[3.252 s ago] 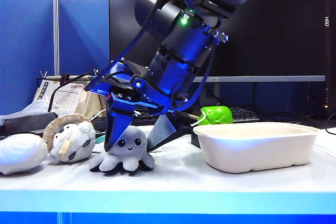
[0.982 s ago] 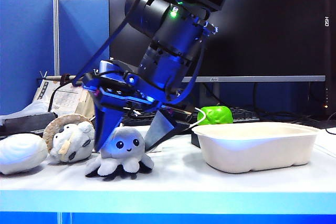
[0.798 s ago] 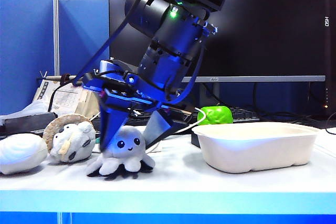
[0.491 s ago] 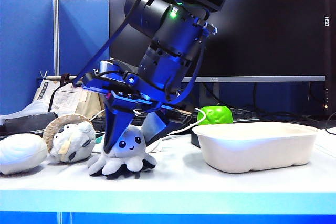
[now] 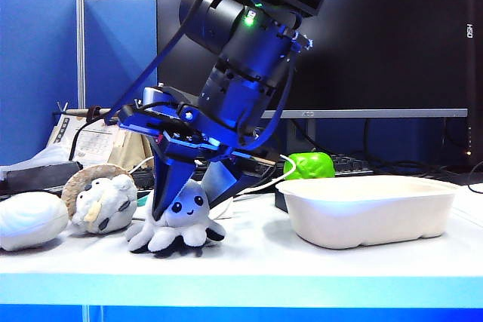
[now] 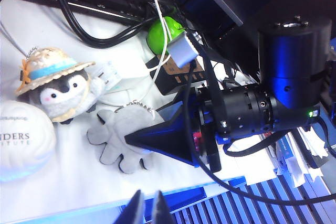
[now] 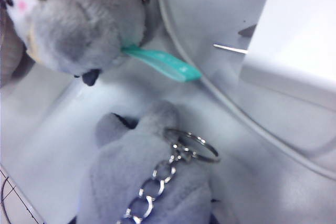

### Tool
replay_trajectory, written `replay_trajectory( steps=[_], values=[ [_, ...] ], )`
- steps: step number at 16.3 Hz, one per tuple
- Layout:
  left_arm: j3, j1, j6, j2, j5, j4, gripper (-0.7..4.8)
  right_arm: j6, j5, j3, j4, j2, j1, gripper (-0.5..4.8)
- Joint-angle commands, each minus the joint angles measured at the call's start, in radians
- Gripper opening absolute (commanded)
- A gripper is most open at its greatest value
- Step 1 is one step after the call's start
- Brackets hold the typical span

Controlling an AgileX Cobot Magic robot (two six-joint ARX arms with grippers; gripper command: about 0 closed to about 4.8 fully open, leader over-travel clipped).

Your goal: Identity fluffy octopus among items on the table, put them into the paper lunch box.

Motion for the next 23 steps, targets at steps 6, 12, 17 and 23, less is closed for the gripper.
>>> replay_trajectory(
  steps=[6, 12, 17, 23],
  values=[
    [0.004, -0.001, -0.002, -0.002, 0.001, 0.013, 0.35, 0.0, 0.002, 0.017, -0.024, -0.015, 0.0, 1.97],
    [0.004, -0.002, -0.002, -0.002, 0.001, 0.013, 0.35, -0.038, 0.013, 0.178, -0.155, -0.022, -0.002, 1.98],
    [0.004, -0.002, -0.002, -0.002, 0.004, 0.013, 0.35, -0.038, 0.084, 0.193, -0.314, -0.028, -0.048, 1.98],
    [0.004, -0.002, -0.002, -0.002, 0.004, 0.013, 0.35, -0.057, 0.133, 0.193, -0.314, -0.13, -0.072, 1.98]
  ],
)
